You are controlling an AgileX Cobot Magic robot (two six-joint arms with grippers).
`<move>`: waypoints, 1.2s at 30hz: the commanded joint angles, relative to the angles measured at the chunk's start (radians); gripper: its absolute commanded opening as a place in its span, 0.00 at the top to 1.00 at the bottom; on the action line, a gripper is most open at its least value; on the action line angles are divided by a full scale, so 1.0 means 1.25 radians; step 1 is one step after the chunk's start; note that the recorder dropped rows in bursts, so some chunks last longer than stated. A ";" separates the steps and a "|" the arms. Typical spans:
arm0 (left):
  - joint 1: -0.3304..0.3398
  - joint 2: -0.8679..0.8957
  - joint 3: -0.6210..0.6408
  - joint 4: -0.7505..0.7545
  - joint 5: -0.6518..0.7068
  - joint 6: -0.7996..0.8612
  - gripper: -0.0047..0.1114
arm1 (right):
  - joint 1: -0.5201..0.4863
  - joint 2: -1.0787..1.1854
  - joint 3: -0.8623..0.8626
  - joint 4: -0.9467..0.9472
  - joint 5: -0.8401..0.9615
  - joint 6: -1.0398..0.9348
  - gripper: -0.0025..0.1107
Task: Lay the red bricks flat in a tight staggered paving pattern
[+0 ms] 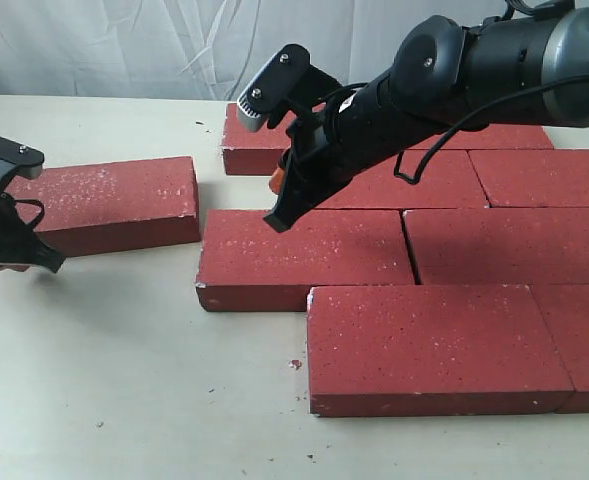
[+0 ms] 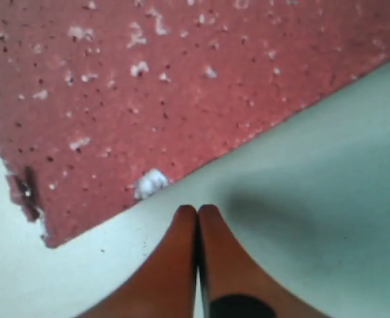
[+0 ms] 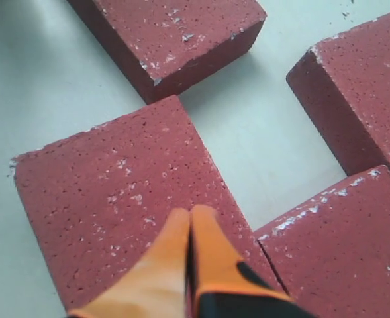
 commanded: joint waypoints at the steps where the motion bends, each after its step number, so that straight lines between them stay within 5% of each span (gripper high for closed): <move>1: 0.003 0.003 0.005 -0.024 -0.066 -0.009 0.96 | -0.001 -0.001 0.005 0.006 -0.011 -0.001 0.98; 14: 0.008 -0.010 0.005 -0.030 -0.057 -0.009 0.96 | -0.001 0.026 0.005 0.006 -0.045 -0.001 0.98; 23: 0.014 -0.208 0.005 -0.076 -0.098 -0.016 0.96 | -0.001 0.026 0.005 -0.003 -0.049 -0.001 0.98; 30: 0.141 -0.226 0.014 -0.049 -0.207 -0.170 0.96 | -0.001 0.030 0.005 0.005 -0.005 -0.001 0.98; 36: 0.209 -0.193 0.073 -0.020 -0.311 -0.172 0.96 | -0.001 0.047 0.005 0.049 -0.081 -0.003 0.98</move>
